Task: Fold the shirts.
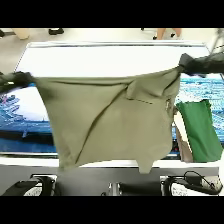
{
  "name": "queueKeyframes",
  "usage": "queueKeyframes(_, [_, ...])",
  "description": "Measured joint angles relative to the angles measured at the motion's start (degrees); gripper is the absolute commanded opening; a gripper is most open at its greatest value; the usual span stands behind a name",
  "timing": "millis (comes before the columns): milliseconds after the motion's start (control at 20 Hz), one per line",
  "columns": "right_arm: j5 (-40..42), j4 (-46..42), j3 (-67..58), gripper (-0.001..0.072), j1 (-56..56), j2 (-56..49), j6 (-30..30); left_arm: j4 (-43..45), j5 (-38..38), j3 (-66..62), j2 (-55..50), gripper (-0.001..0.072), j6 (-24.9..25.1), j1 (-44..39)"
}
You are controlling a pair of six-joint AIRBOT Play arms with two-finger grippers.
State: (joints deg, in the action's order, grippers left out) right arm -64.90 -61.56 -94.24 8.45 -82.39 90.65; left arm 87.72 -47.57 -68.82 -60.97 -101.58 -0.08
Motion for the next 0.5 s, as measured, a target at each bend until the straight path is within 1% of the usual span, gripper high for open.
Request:
queueKeyframes(100, [0.2, 5.4, 0.0, 0.0034, -0.1, -7.0, 1.3, -4.3, 1.3, 0.2, -6.6, 0.0028, 0.0, 0.0])
queueKeyframes(150, [0.4, 7.8, 0.0, 0.0113, -0.1, -9.5, 1.8, -6.3, 1.4, 0.3, -9.2, 0.0118, 0.0, 0.0])
queueKeyframes(200, [0.4, 10.0, 0.0, 0.0265, -0.1, -11.6, 2.0, -8.1, 1.2, 0.3, -11.4, 0.0353, 0.0, 0.0])
queueKeyframes(250, [0.4, 11.2, 0.0, 0.0365, 0.0, -13.3, 2.2, -9.7, 0.4, 0.3, -13.2, 0.0594, 0.0, 0.1])
queueKeyframes(300, [0.0, 12.3, -0.1, 0.0397, 0.2, -14.2, 2.2, -10.7, -1.6, 0.2, -14.5, 0.0616, 0.3, 0.3])
queueKeyframes(400, [-2.1, 13.6, -0.5, 0.0431, 1.4, -14.7, 0.7, -11.5, -7.9, -0.2, -15.9, 0.0601, 2.0, 1.8])
queueKeyframes(500, [-6.9, 11.6, -0.7, 0.0428, 3.4, -14.1, -0.7, -10.6, -17.0, 0.8, -16.0, 0.0597, 3.7, 3.7])
